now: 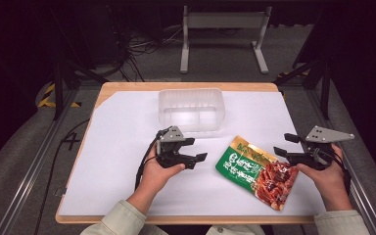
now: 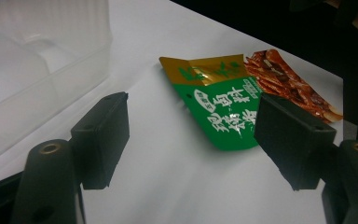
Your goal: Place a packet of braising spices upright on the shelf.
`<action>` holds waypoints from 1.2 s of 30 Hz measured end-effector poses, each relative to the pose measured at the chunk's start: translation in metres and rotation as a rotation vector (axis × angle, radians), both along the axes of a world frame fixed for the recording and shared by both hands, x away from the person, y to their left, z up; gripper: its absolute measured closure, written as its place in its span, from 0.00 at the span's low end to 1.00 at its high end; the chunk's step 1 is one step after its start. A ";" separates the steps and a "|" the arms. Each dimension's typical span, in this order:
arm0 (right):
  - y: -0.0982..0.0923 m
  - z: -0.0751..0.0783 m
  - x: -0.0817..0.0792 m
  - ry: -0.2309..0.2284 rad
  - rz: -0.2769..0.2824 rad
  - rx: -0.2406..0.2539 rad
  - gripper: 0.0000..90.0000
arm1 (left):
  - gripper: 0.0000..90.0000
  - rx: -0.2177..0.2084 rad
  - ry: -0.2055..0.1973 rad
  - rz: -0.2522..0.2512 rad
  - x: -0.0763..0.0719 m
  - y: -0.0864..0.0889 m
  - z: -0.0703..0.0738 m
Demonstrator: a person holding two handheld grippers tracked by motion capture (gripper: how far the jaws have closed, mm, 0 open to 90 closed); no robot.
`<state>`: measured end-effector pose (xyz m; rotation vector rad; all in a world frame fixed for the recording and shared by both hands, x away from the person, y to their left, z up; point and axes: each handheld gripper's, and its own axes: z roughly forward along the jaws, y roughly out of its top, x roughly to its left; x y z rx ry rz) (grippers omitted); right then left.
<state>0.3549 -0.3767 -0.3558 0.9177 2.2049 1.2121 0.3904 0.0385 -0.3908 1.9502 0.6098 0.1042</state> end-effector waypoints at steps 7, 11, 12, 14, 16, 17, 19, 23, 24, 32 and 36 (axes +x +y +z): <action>0.000 0.002 0.000 -0.011 0.006 0.013 0.37 | 0.33 -0.005 0.009 -0.020 0.002 -0.024 -0.002; 0.002 0.002 0.000 -0.011 0.012 0.006 0.37 | 0.33 -0.003 -0.004 -0.030 0.002 -0.034 -0.003; 0.002 0.002 0.001 -0.010 0.012 0.005 0.37 | 0.33 -0.007 -0.004 -0.030 0.002 -0.036 -0.004; 0.002 0.001 0.001 -0.008 0.010 0.007 0.37 | 0.34 -0.003 0.005 -0.031 0.003 -0.040 -0.007; 0.002 0.001 0.001 -0.007 0.010 0.007 0.37 | 0.34 -0.003 0.038 -0.031 0.005 -0.044 -0.011; 0.002 0.001 0.001 -0.007 0.010 0.007 0.37 | 0.34 -0.003 0.038 -0.031 0.005 -0.044 -0.011; 0.001 0.001 0.001 -0.008 0.012 0.007 0.37 | 0.34 0.003 0.059 -0.038 0.008 -0.049 -0.017; 0.001 0.001 0.001 -0.011 0.013 0.007 0.37 | 0.37 0.012 0.064 -0.049 0.010 -0.057 -0.026; 0.001 0.001 0.001 -0.012 0.014 0.006 0.37 | 0.37 0.012 0.070 -0.053 0.010 -0.059 -0.028; 0.001 -0.001 0.002 -0.005 0.016 0.002 0.36 | 0.39 0.064 0.121 -0.072 0.013 -0.074 -0.050; 0.002 -0.001 0.002 -0.003 0.019 0.002 0.36 | 0.39 0.067 0.154 -0.080 0.015 -0.077 -0.056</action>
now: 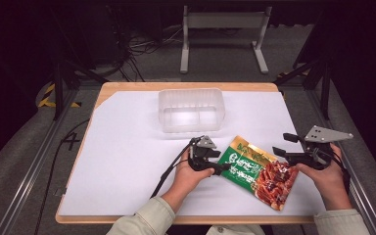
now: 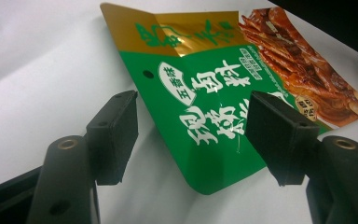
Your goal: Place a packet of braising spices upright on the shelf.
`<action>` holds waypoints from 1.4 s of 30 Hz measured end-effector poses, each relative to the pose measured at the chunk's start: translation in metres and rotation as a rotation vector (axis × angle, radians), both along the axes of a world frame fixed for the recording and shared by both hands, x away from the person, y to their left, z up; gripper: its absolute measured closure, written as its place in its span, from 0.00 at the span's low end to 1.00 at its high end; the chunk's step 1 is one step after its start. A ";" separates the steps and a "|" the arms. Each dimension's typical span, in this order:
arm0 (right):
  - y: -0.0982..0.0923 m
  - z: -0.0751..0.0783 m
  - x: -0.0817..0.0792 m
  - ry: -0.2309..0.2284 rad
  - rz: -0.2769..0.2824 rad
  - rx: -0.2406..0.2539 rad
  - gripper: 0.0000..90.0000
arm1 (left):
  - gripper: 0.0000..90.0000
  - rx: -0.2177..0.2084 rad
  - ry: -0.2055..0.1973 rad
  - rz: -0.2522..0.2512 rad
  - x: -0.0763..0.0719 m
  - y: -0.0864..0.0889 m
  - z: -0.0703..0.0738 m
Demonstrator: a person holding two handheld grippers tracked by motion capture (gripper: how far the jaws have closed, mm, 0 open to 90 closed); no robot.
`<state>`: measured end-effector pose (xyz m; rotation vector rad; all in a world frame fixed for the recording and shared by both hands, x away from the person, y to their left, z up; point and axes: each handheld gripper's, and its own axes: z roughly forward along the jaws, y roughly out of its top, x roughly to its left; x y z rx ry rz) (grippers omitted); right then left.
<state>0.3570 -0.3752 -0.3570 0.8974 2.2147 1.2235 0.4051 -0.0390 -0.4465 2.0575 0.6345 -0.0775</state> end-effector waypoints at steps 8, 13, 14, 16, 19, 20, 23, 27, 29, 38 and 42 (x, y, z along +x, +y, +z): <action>0.000 -0.001 0.001 0.007 0.001 0.001 0.36 | 0.40 0.030 0.044 -0.016 0.001 -0.003 -0.006; 0.000 -0.002 0.001 0.009 0.003 0.000 0.36 | 0.42 0.040 0.059 -0.020 0.002 -0.003 -0.007; 0.000 -0.002 0.001 0.010 0.003 -0.001 0.35 | 0.45 0.040 0.069 -0.027 0.002 -0.003 -0.007; 0.001 -0.002 0.001 0.010 0.002 -0.001 0.35 | 0.50 0.034 0.090 -0.031 0.003 -0.002 -0.007; 0.001 -0.003 0.002 0.014 0.003 -0.001 0.35 | 0.53 0.033 0.103 -0.034 0.002 -0.003 -0.006; 0.001 -0.003 0.002 0.015 0.004 -0.001 0.35 | 0.54 0.035 0.105 -0.038 0.002 -0.003 -0.007; 0.001 -0.004 0.002 0.019 0.006 0.000 0.35 | 0.54 0.040 0.094 -0.050 0.001 -0.006 -0.007; 0.002 -0.004 0.002 0.021 0.007 -0.002 0.35 | 0.56 0.033 0.101 -0.073 -0.002 -0.011 -0.007; 0.002 -0.004 0.003 0.022 0.007 -0.002 0.35 | 0.57 0.036 0.100 -0.077 -0.003 -0.014 -0.007; 0.001 -0.005 0.003 0.024 0.009 -0.001 0.36 | 0.83 0.058 0.078 -0.053 -0.005 -0.016 -0.008; 0.001 -0.005 0.002 0.018 0.007 -0.013 0.38 | 0.92 0.051 0.075 -0.052 -0.006 -0.018 -0.007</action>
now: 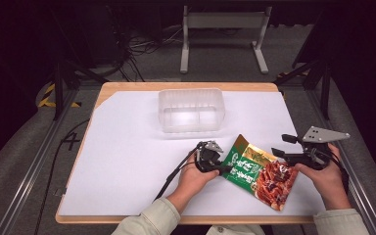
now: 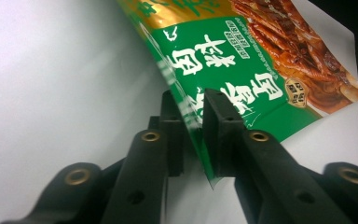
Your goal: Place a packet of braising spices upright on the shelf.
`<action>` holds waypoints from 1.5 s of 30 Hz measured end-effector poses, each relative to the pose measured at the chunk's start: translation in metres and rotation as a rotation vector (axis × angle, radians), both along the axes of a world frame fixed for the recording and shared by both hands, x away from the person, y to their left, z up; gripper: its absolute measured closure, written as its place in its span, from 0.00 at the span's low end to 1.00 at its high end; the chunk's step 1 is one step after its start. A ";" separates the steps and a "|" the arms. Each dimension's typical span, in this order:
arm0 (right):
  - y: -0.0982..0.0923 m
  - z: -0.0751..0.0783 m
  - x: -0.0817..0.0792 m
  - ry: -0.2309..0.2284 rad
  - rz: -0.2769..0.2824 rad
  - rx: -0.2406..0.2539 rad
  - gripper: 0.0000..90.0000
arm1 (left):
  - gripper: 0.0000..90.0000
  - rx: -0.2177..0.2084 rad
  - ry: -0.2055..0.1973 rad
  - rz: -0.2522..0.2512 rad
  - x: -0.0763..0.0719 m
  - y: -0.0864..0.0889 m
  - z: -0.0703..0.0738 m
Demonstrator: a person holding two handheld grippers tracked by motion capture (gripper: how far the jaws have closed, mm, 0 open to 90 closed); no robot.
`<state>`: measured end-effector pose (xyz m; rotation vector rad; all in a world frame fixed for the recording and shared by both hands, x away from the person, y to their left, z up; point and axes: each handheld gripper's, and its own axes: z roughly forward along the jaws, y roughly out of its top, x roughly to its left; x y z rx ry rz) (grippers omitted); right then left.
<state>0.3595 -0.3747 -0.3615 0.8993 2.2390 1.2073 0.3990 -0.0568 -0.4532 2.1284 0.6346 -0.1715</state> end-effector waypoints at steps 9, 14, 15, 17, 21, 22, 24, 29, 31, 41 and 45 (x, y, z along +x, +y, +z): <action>-0.002 0.001 -0.001 -0.015 0.001 -0.005 0.40 | 1.00 -0.039 0.016 -0.003 -0.001 0.001 0.004; -0.003 0.002 -0.001 -0.019 -0.004 -0.002 0.40 | 1.00 -0.080 0.016 -0.002 -0.001 0.004 0.009; -0.004 0.002 -0.002 -0.020 -0.006 -0.002 0.40 | 1.00 -0.097 0.019 0.001 -0.001 0.005 0.010; -0.004 0.003 -0.002 -0.027 -0.008 0.000 0.40 | 1.00 -0.127 0.023 -0.007 -0.001 0.007 0.014; -0.007 0.006 -0.005 -0.055 -0.021 0.007 0.42 | 1.00 -0.170 0.007 -0.012 -0.004 0.010 0.026; -0.010 0.007 -0.005 -0.067 -0.031 0.006 0.43 | 1.00 -0.179 -0.006 -0.012 -0.006 0.011 0.030; -0.011 0.008 -0.006 -0.073 -0.037 0.007 0.44 | 1.00 -0.194 -0.026 -0.023 -0.008 0.011 0.038; -0.017 0.011 -0.008 -0.095 -0.058 0.031 0.45 | 1.00 -0.219 -0.086 -0.057 -0.018 0.012 0.061; -0.019 0.013 -0.010 -0.107 -0.065 0.036 0.46 | 1.00 -0.233 -0.094 -0.067 -0.020 0.013 0.069; -0.028 0.019 -0.015 -0.173 -0.128 0.053 0.49 | 1.00 -0.235 -0.101 -0.104 -0.029 0.019 0.110; -0.032 0.022 -0.017 -0.195 -0.147 0.069 0.49 | 1.00 -0.245 -0.107 -0.113 -0.032 0.024 0.122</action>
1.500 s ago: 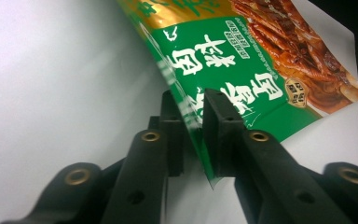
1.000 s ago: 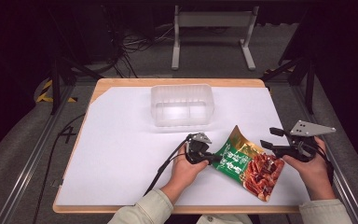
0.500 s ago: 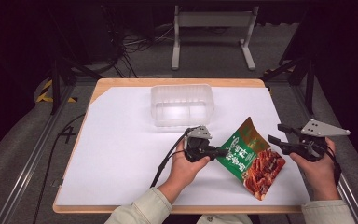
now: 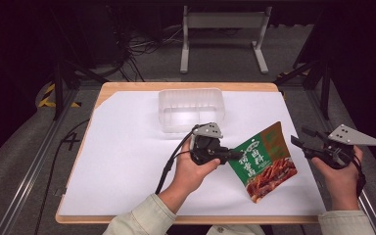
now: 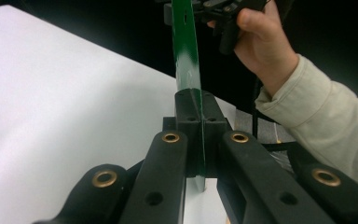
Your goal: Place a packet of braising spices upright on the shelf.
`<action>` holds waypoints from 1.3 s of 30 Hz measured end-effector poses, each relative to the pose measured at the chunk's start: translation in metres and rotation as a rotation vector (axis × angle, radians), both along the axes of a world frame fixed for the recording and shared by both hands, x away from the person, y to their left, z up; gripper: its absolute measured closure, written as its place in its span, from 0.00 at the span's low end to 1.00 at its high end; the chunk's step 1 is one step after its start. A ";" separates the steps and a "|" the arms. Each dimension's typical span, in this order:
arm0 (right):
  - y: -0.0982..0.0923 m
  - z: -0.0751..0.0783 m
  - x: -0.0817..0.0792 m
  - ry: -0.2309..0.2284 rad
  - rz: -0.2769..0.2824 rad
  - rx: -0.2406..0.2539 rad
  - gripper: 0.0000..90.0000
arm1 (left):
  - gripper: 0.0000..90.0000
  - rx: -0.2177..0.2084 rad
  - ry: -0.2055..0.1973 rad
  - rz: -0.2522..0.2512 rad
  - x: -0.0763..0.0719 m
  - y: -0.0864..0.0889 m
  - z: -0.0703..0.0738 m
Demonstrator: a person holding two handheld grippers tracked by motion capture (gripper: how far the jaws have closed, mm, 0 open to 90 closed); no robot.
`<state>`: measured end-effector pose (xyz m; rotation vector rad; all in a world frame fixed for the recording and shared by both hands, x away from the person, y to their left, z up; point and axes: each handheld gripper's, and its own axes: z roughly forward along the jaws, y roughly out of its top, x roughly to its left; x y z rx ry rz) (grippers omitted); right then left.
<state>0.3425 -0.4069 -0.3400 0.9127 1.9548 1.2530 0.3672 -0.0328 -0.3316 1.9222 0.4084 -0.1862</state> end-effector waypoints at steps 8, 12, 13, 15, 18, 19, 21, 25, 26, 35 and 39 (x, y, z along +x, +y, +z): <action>-0.005 0.000 0.000 0.002 -0.018 0.018 0.49 | 1.00 -0.004 -0.017 0.033 0.001 0.017 0.019; -0.004 0.000 0.000 0.003 -0.013 0.018 0.49 | 1.00 -0.011 -0.030 0.060 0.004 0.029 0.027; -0.004 0.000 0.000 0.003 -0.013 0.017 0.49 | 1.00 -0.017 -0.029 0.065 0.005 0.032 0.028; -0.004 -0.001 0.001 0.007 -0.013 0.019 0.49 | 1.00 -0.021 -0.034 0.085 0.008 0.038 0.032; -0.004 -0.002 0.002 0.018 -0.007 0.021 0.49 | 1.00 -0.011 -0.050 0.117 0.013 0.048 0.039; -0.004 -0.002 0.002 0.020 -0.007 0.018 0.49 | 1.00 -0.009 -0.057 0.122 0.014 0.052 0.041; -0.003 -0.003 0.002 0.025 -0.005 0.019 0.49 | 1.00 0.000 -0.073 0.140 0.017 0.059 0.047; -0.003 -0.004 0.003 0.029 -0.003 0.019 0.49 | 1.00 0.003 -0.093 0.180 0.021 0.077 0.061; -0.002 -0.004 0.004 0.030 -0.003 0.019 0.49 | 1.00 0.002 -0.097 0.188 0.023 0.081 0.064; 0.000 -0.006 0.004 0.035 0.003 0.018 0.49 | 1.00 -0.032 -0.104 0.200 0.040 0.107 0.087; 0.000 -0.006 0.004 0.038 0.005 0.020 0.48 | 1.00 -0.001 -0.142 0.198 0.046 0.113 0.098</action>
